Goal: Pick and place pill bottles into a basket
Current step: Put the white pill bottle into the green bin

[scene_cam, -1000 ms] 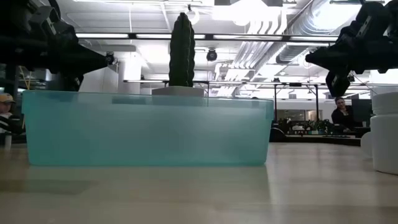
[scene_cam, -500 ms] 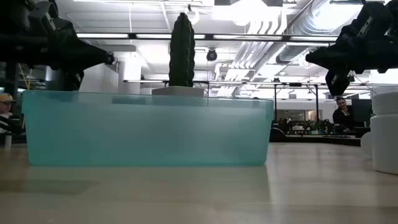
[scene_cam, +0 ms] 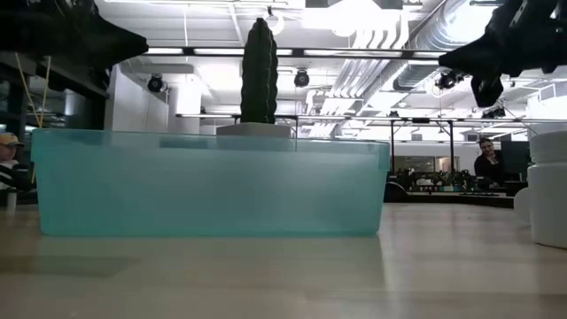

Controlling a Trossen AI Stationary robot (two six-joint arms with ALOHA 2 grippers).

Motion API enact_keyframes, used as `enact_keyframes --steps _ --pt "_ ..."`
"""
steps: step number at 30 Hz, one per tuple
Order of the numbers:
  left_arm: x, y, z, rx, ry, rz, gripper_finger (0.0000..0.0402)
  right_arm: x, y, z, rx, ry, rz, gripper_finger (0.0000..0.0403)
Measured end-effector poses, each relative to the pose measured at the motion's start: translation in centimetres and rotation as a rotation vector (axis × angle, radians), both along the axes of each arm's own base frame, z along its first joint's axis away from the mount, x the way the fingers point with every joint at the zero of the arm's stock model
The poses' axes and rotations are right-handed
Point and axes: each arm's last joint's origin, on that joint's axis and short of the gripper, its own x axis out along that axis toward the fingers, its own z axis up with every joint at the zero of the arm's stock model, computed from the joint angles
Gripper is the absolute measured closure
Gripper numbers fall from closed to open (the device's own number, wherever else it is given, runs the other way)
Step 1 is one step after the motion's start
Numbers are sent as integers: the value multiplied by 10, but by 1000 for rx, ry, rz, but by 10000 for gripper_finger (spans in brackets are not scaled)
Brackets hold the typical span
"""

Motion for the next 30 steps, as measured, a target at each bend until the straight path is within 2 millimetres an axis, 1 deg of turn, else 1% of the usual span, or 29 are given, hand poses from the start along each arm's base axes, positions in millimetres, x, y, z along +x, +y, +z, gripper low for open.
enact_keyframes --steps 3,7,10,15,20,24,30 --pt "0 0 0 -1 3 0 305 1 0 17 -14 25 3 402" --pt "0 0 -1 -11 20 0 305 6 -1 40 -64 110 25 402" --pt "0 0 -3 -14 33 0 305 11 -2 54 -59 225 49 402" --pt "0 0 -4 -20 50 -1 305 28 -4 70 21 453 144 402" --pt "0 0 -5 -20 52 -1 305 50 -8 78 102 669 202 402" --pt "0 0 -6 -22 64 -1 305 64 -11 80 141 824 245 402" --pt "-1 0 -8 -27 92 -3 305 74 -13 79 209 1022 262 402"
